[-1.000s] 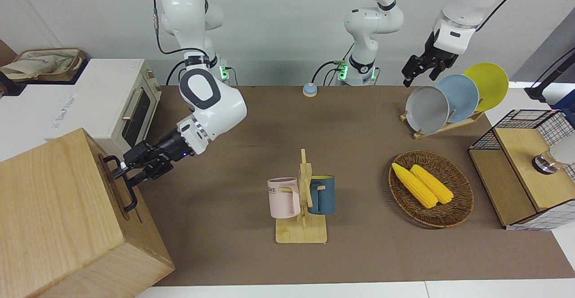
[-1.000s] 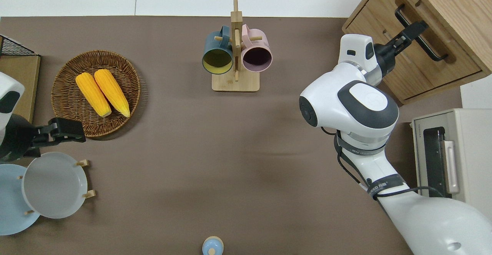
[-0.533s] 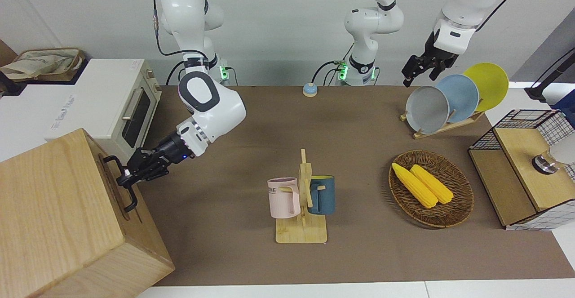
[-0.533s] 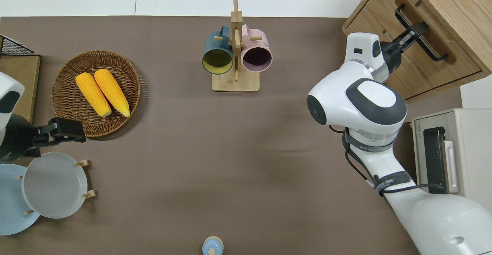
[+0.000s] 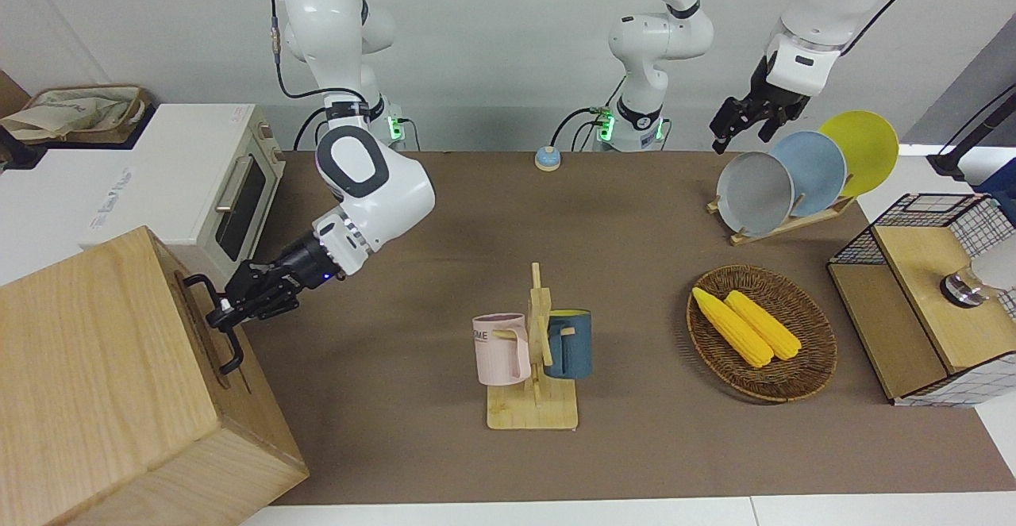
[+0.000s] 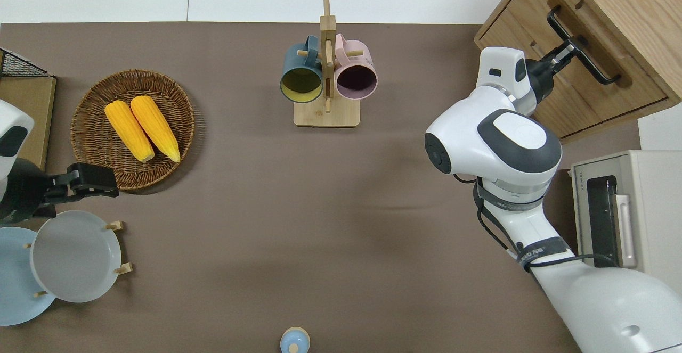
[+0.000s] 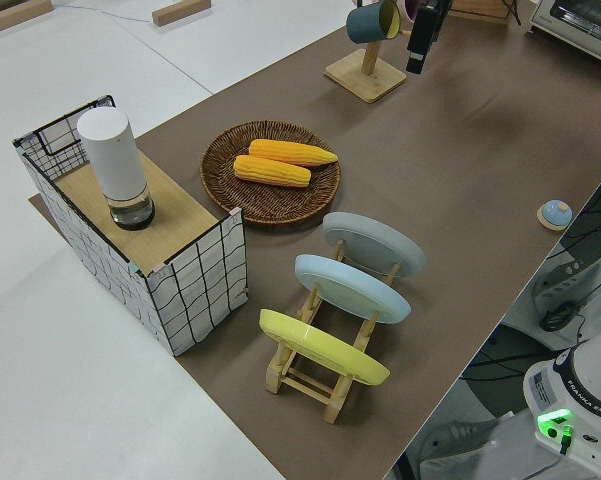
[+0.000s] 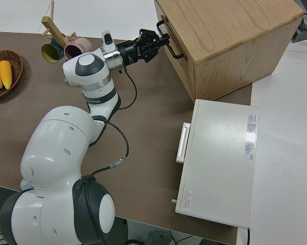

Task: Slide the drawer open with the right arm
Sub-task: 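Pull the handle with the right gripper, sliding the drawer toward the robot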

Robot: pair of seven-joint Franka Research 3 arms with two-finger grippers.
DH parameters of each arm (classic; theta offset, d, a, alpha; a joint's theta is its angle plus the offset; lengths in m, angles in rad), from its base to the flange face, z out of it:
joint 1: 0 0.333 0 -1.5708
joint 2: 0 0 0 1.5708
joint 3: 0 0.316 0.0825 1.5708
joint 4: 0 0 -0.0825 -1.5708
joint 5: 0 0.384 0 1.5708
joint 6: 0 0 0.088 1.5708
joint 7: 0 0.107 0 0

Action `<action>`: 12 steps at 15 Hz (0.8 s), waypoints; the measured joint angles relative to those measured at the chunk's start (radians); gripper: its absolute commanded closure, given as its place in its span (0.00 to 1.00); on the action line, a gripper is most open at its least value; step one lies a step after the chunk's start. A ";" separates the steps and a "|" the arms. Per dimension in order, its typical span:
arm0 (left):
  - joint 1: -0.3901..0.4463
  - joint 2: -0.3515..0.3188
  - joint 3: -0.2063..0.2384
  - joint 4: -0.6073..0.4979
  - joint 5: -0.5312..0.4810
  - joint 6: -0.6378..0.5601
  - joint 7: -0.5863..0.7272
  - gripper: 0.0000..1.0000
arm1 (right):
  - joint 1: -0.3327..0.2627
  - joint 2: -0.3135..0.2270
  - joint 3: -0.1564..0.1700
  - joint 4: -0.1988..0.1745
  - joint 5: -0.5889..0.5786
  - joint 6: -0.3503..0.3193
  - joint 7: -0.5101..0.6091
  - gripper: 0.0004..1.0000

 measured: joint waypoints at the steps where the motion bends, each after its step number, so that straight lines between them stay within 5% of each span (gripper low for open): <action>1: 0.000 0.000 0.000 0.000 0.000 0.000 0.000 0.01 | 0.000 0.000 0.003 0.000 0.000 -0.005 0.000 0.98; 12: 0.000 0.000 0.000 0.000 0.000 0.000 0.000 0.01 | 0.044 0.000 0.099 -0.001 0.063 -0.200 -0.002 0.99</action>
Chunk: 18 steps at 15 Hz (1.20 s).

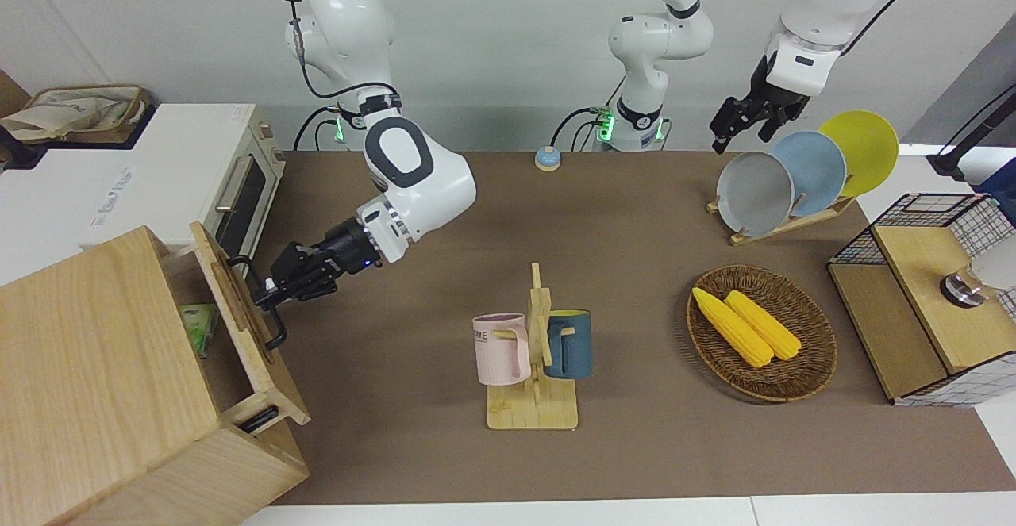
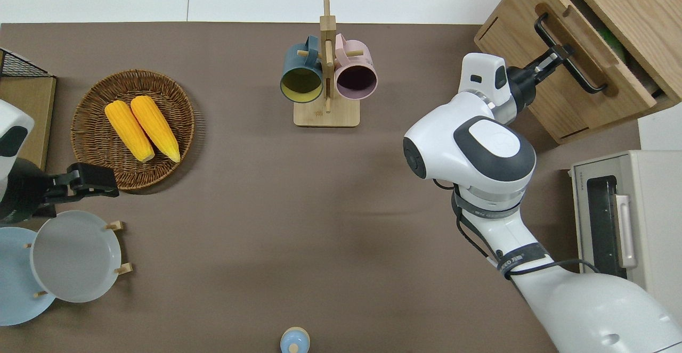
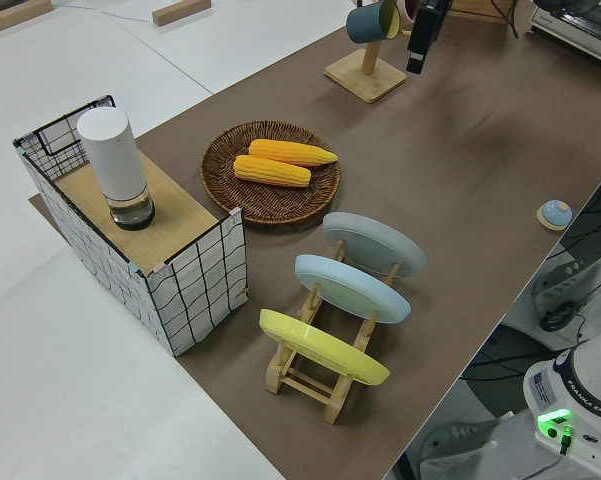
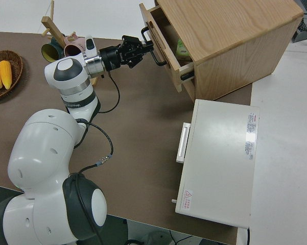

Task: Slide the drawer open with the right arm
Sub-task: 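Pull the handle with the right gripper, sliding the drawer toward the robot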

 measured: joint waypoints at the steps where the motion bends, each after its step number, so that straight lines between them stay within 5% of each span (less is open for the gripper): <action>1: 0.000 0.000 0.000 0.000 0.000 0.000 0.000 0.01 | 0.003 -0.001 0.012 0.001 0.009 -0.016 -0.002 0.99; 18: 0.000 0.000 0.000 0.000 0.000 0.000 0.000 0.01 | 0.065 -0.006 0.164 0.013 0.104 -0.238 -0.023 0.99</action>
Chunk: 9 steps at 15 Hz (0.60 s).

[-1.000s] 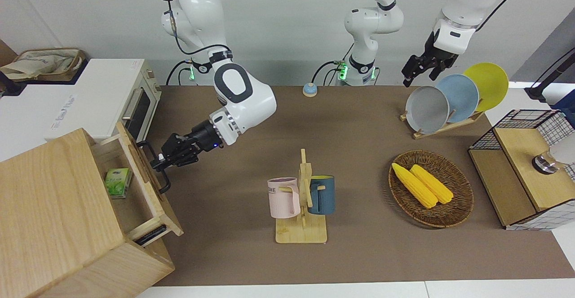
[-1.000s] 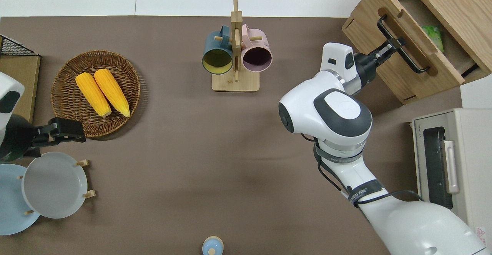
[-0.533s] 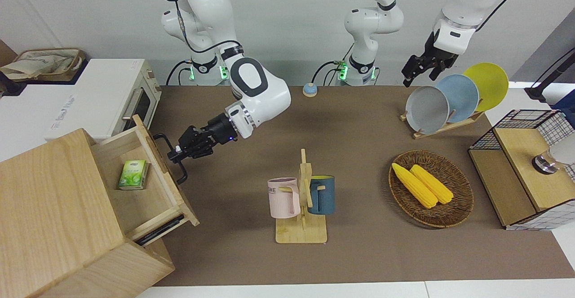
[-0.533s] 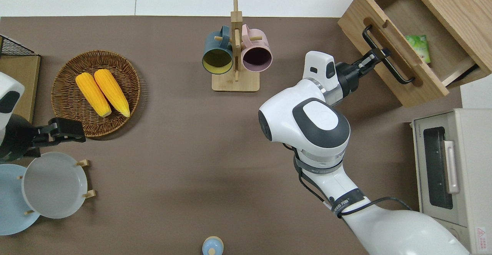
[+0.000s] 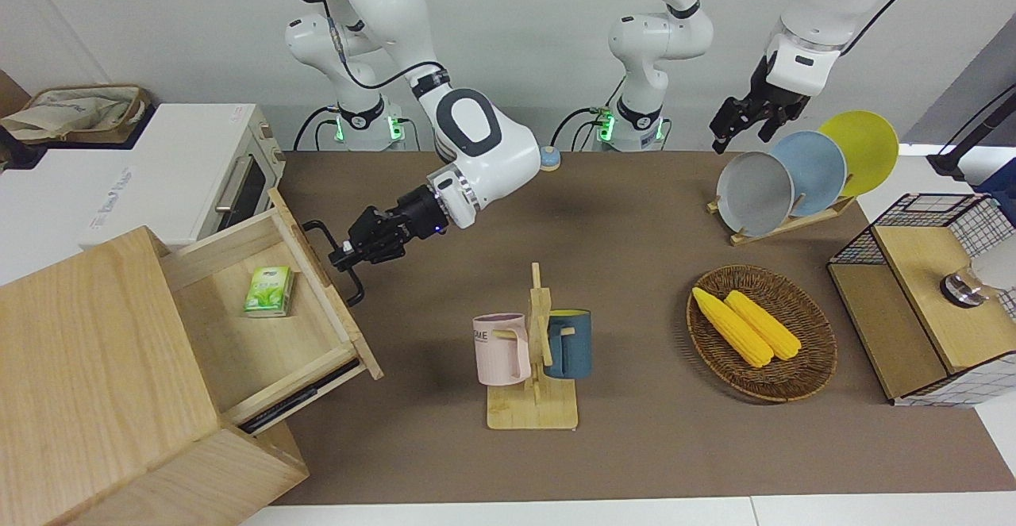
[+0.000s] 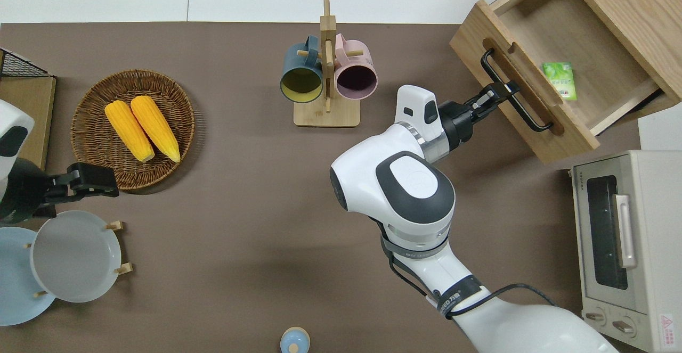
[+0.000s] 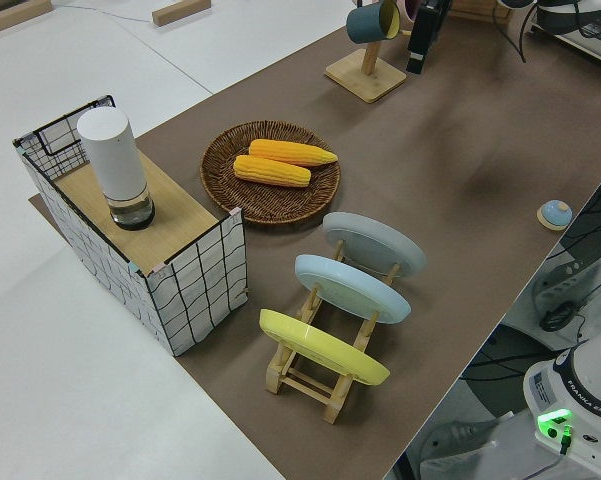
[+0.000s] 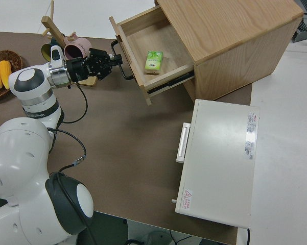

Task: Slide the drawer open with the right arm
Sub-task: 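Pull the handle with the right gripper, sliding the drawer toward the robot, then release the handle and move the right gripper back from the drawer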

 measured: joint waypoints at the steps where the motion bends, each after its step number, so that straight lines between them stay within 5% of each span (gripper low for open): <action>1: 0.000 0.000 0.000 0.000 0.000 0.000 0.000 0.01 | 0.002 0.000 0.011 0.002 0.005 -0.014 0.000 0.99; 9: 0.000 0.000 0.000 0.000 0.000 0.000 0.000 0.01 | 0.042 0.000 0.070 0.023 0.069 -0.104 -0.005 0.97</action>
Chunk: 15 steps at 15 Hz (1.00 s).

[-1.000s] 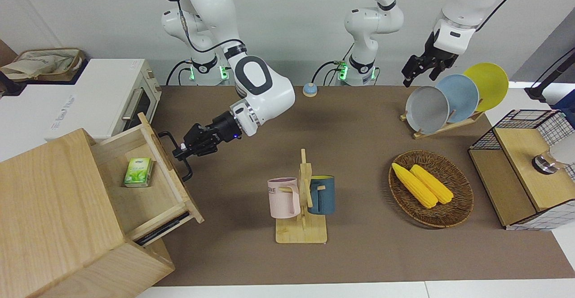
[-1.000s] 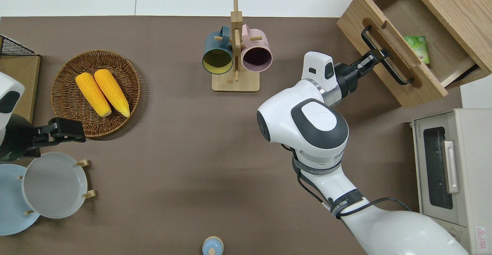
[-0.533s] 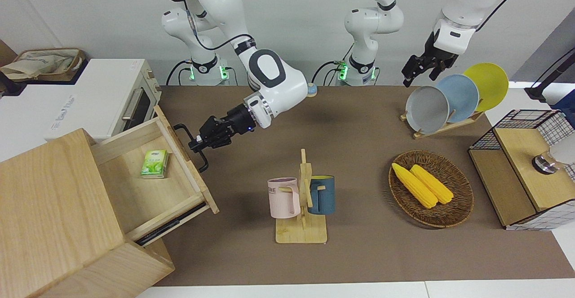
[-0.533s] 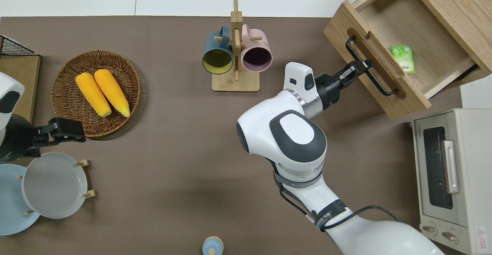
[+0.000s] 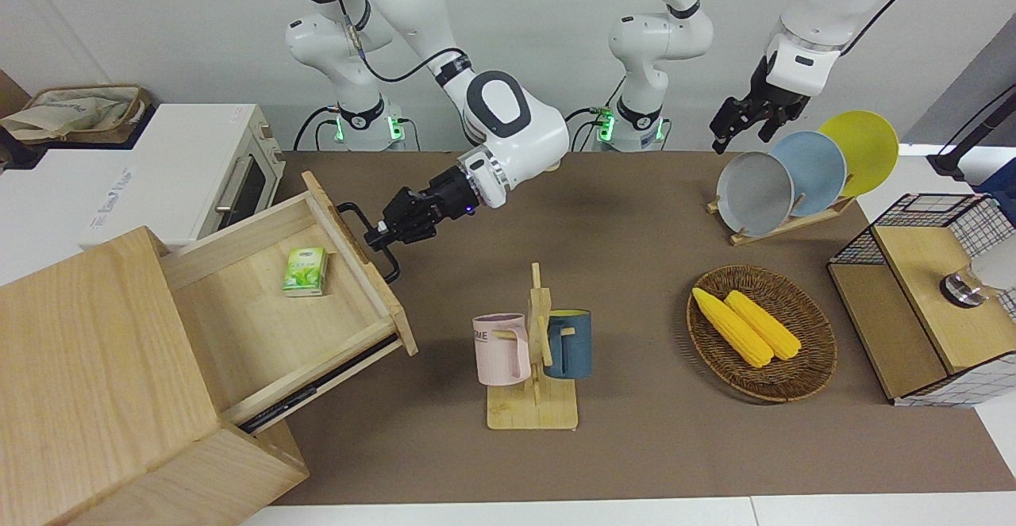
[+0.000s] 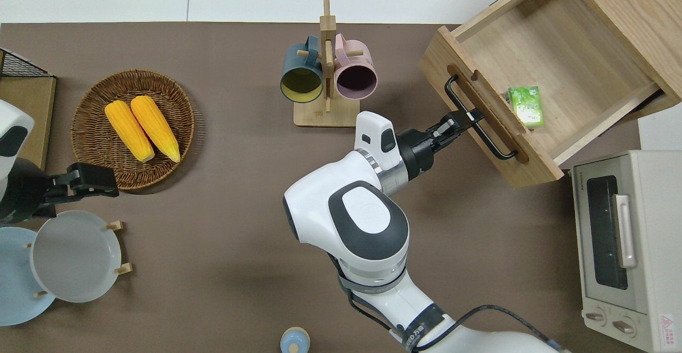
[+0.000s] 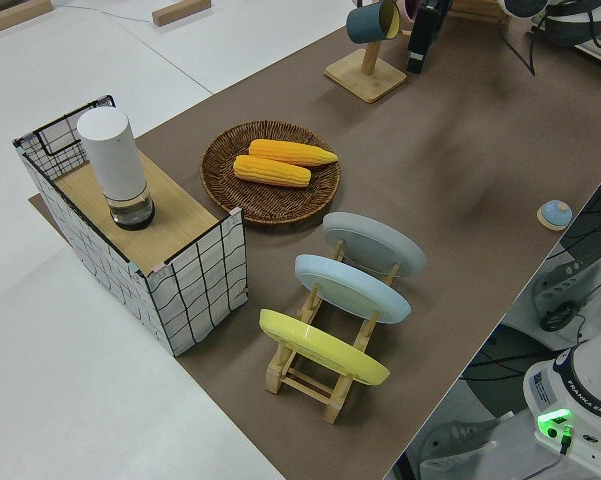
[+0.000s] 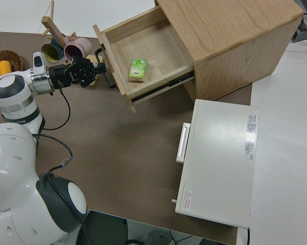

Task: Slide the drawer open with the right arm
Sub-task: 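Release the handle and move the right gripper back from the drawer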

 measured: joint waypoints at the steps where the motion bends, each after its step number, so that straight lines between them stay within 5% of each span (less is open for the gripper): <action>1: 0.000 0.000 0.000 0.000 0.000 0.000 0.000 0.01 | 0.007 0.000 0.002 0.004 0.007 -0.007 -0.001 0.97; 6: 0.000 0.000 0.000 0.000 0.000 0.000 0.000 0.01 | 0.022 0.001 0.032 0.016 0.028 -0.052 -0.001 0.84; 9: 0.000 0.000 0.000 0.000 0.000 0.000 0.000 0.01 | 0.022 0.002 0.033 0.017 0.028 -0.054 -0.004 0.60; 11: 0.000 0.000 0.000 0.000 0.000 0.000 0.000 0.01 | 0.027 0.002 0.035 0.020 0.036 -0.059 -0.027 0.26; 13: 0.000 0.000 0.000 0.000 0.000 0.000 0.000 0.01 | 0.044 0.001 0.036 0.030 0.040 -0.078 -0.034 0.03; 15: 0.000 0.000 0.000 0.000 0.000 0.000 0.000 0.01 | 0.057 -0.003 0.035 0.048 0.038 -0.099 -0.047 0.02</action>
